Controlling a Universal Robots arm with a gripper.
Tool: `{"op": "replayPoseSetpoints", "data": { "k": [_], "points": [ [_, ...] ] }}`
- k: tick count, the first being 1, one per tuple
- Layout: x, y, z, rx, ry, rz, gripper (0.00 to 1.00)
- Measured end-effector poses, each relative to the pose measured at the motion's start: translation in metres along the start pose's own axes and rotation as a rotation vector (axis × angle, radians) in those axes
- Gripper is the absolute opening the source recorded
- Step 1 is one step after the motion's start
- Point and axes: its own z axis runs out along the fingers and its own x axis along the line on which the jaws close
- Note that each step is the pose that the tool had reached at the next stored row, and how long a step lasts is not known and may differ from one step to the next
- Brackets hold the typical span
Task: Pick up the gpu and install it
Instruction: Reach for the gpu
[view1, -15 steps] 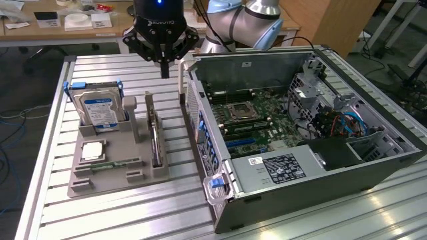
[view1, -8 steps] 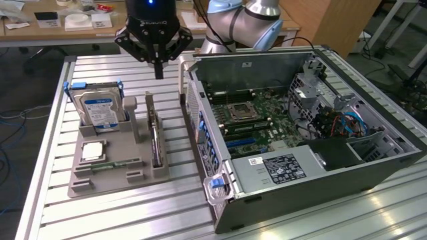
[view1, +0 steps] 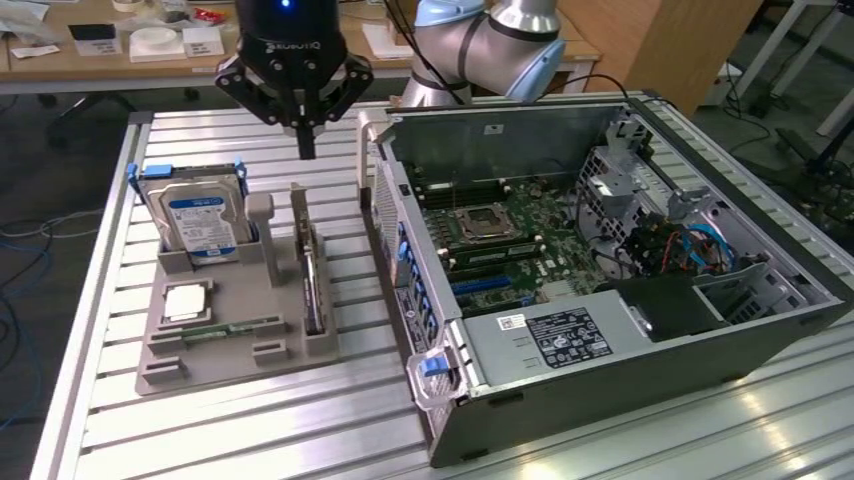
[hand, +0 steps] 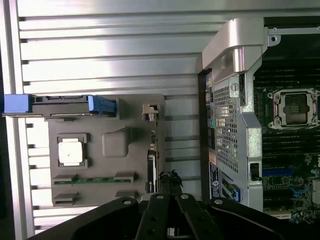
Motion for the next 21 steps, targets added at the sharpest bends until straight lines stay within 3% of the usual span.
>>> {"op": "replayPoseSetpoints", "data": {
  "k": [11, 21],
  "points": [
    [0.008, -0.0015, 0.0000, 0.0001, 0.0001, 0.000, 0.11],
    [0.010, -0.0135, -0.0005, 0.0012, 0.0000, 0.000, 0.11]
  ]
}}
